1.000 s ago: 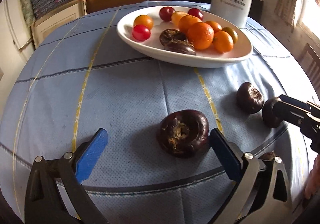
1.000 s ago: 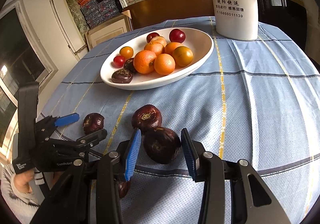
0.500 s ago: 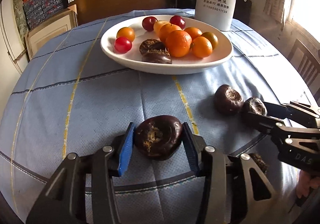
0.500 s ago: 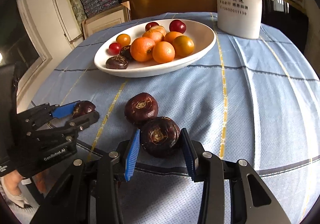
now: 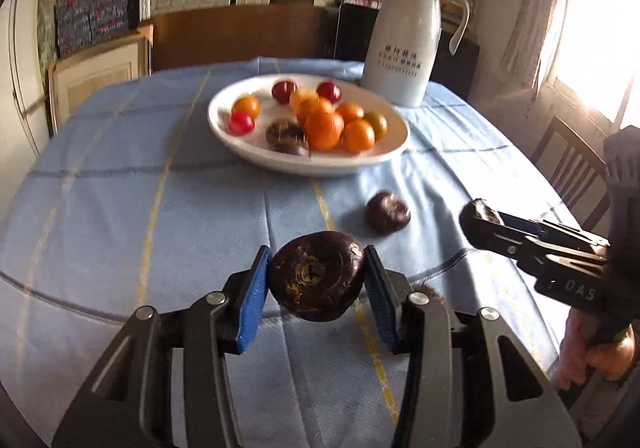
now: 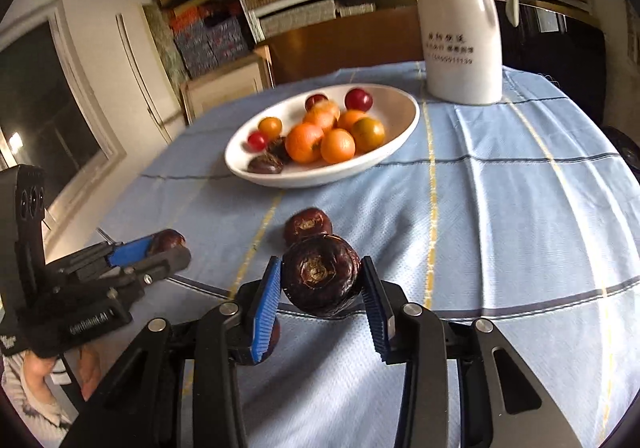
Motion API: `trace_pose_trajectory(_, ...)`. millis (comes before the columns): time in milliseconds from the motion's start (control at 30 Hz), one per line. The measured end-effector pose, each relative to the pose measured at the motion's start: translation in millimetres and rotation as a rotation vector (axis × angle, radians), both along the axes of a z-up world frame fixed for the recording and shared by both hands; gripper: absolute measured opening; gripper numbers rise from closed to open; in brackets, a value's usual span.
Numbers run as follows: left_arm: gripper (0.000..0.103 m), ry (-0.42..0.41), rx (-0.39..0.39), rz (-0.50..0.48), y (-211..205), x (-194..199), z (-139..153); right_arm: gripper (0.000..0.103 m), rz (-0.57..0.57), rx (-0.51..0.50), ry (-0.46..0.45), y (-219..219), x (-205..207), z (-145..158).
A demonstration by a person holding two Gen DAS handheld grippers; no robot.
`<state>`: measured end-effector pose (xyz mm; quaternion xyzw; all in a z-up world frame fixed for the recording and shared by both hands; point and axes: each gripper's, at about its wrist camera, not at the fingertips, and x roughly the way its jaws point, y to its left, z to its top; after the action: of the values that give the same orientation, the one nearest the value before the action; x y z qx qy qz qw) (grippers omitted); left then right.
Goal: Organize fruits
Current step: 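Place the dates on the plate with the right tool while the left places its date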
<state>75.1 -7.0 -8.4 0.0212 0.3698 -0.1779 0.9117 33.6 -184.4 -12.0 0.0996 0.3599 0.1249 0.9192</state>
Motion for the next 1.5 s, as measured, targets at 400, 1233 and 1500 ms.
trace_pose_trajectory(400,0.045,-0.113,0.019,0.06,-10.2,110.5,111.5,0.04,-0.052,0.001,-0.175,-32.6,74.7,144.7)
trace_pose_trajectory(1233,0.081,0.069,0.041,0.043,-52.8,242.4,-7.2,0.045,-0.062,-0.03,0.178,-12.3,260.0,-13.9)
trace_pose_trajectory(1500,0.083,0.021,0.019,0.076,-38.1,207.4,25.0,0.046,-0.075,0.006,0.103,-18.4,220.4,25.6)
